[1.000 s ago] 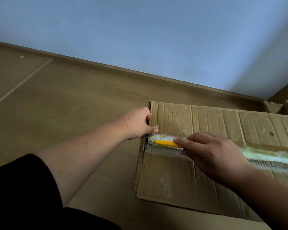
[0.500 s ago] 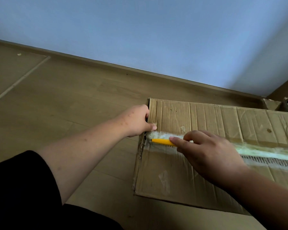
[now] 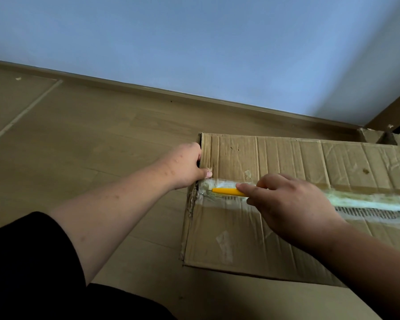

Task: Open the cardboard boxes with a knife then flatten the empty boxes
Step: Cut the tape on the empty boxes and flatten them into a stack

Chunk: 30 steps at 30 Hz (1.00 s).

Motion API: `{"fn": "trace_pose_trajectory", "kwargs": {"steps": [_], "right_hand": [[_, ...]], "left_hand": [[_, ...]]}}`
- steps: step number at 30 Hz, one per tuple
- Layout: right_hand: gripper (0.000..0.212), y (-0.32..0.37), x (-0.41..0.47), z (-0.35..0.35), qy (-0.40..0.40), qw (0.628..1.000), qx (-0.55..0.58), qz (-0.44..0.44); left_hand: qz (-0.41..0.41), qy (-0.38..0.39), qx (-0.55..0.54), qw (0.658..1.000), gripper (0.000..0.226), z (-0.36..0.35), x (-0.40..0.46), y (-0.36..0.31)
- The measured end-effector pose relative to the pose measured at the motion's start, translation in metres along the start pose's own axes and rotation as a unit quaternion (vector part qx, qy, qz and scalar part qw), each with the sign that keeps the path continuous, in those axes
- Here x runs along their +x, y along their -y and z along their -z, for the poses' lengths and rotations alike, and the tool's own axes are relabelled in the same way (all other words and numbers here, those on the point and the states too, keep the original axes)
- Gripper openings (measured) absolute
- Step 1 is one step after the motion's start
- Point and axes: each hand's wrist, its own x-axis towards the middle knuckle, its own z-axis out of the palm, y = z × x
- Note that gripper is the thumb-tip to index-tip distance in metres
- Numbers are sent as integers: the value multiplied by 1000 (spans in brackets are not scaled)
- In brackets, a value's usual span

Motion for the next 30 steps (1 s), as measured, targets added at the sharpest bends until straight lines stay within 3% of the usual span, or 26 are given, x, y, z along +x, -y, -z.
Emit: {"fn": "trace_pose_trajectory", "kwargs": {"steps": [14,30], "right_hand": [[43,-10,9,-1,53,996,66,-16],[42,-21,4,18,128,988,37,-75]], "left_hand": [[-6,-20,5,1000,33,-2,-1,-3],[3,-22,33,999,36,-2,1,-4]]}}
